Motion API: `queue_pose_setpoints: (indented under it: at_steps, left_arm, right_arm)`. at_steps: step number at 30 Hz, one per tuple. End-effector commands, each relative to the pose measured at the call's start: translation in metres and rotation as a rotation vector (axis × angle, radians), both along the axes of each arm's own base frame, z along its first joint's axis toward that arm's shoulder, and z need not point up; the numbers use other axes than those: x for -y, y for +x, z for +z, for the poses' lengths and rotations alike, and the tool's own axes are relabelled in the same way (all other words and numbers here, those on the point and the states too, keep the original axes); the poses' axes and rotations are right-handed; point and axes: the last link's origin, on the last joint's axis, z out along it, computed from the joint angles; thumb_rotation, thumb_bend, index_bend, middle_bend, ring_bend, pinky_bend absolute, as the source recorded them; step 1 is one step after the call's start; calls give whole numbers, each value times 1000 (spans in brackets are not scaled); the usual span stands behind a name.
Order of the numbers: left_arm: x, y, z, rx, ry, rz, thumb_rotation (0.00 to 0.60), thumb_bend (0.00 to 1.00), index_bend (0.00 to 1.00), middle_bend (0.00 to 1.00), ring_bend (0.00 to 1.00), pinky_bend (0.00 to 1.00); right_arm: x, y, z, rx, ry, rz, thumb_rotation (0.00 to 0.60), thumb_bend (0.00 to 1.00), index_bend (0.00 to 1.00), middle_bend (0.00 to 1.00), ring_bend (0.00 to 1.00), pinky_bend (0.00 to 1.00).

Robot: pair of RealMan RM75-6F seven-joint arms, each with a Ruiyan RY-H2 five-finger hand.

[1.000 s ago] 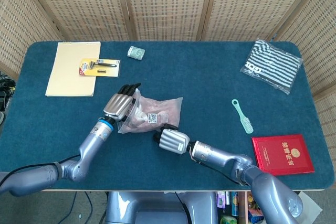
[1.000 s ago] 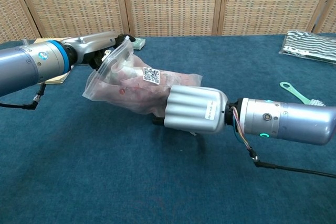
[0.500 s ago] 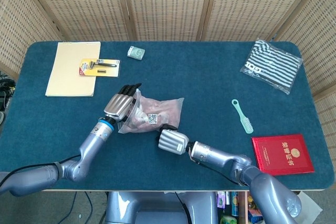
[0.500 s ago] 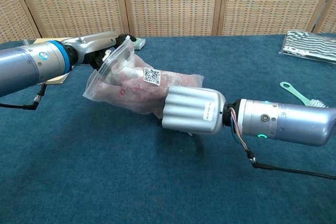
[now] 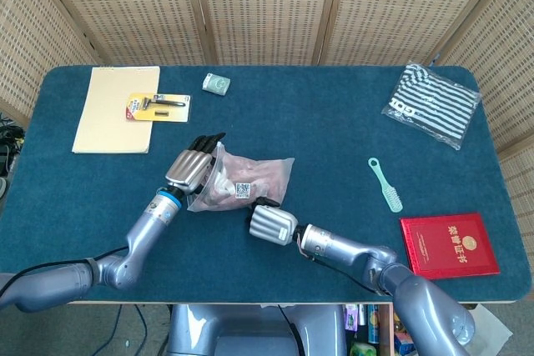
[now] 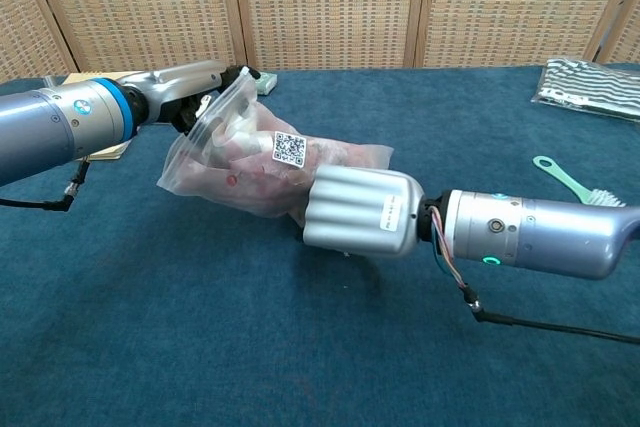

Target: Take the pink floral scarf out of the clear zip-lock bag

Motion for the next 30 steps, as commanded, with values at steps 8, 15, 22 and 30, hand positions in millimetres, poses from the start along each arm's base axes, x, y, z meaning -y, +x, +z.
queue_pose_setpoints:
  at_steps: [8,15,22,30]
  left_arm:
    - [0,-1,1,4,-2,5,600,467,694,0,0,0]
    - [-1,-1,1,8,-3,9,600,466,694,0,0,0]
    - [-1,-1,0,12,-5,11,600,467,694,0,0,0]
    - [-3,-2,3,21,0,19,600,467,694,0,0,0]
  right_arm:
    - [-1,2,-4,3,9,-8,600,555,544,731,677,793]
    - [-1,3,-6,13,15,-20,600,580,591,746,681,793]
    - [-2,3,-7,24,21,-36,600,666,669,764,687,793]
    - [-1,0,-4,25,17,-27,600,686,706,774,690,793]
